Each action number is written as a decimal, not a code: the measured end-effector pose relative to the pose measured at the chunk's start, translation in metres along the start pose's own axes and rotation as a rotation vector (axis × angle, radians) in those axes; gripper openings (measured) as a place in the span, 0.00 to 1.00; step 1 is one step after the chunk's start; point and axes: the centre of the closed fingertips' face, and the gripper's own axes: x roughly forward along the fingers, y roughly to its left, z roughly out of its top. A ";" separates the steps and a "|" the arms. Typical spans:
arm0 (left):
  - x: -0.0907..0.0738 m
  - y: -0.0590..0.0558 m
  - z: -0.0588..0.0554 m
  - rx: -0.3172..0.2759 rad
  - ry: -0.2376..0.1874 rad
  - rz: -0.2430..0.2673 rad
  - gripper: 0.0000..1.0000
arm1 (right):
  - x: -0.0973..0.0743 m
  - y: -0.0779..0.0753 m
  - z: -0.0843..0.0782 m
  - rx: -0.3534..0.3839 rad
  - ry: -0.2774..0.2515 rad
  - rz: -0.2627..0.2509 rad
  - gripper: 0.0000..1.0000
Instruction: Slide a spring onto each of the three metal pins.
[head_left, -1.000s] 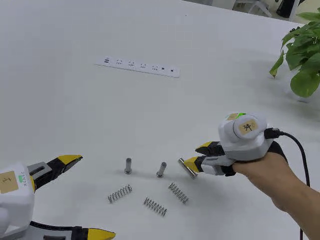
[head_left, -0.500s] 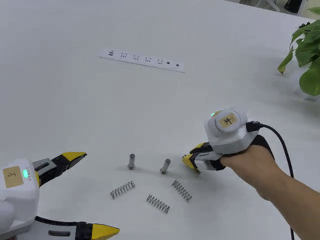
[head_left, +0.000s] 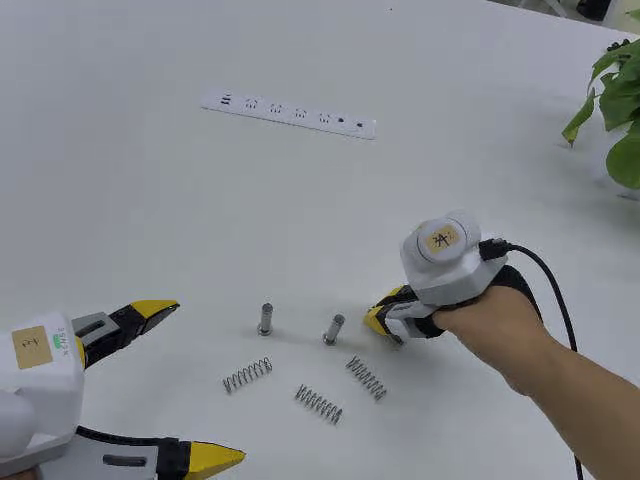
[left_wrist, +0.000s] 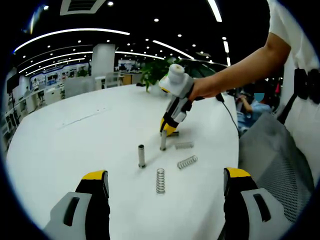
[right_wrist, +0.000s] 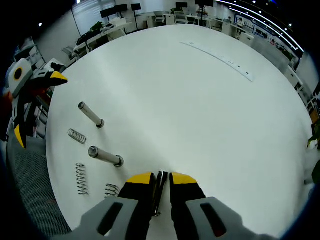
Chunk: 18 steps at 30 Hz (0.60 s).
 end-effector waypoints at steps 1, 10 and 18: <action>0.000 0.000 0.000 0.000 -0.001 0.000 0.97 | 0.001 -0.001 0.001 -0.004 0.004 -0.005 0.13; 0.000 0.000 0.000 -0.002 -0.001 0.002 0.97 | 0.001 -0.004 -0.001 0.006 0.008 -0.031 0.10; -0.001 0.000 0.000 0.000 0.001 0.002 0.97 | -0.003 -0.005 -0.001 0.017 -0.019 -0.028 0.09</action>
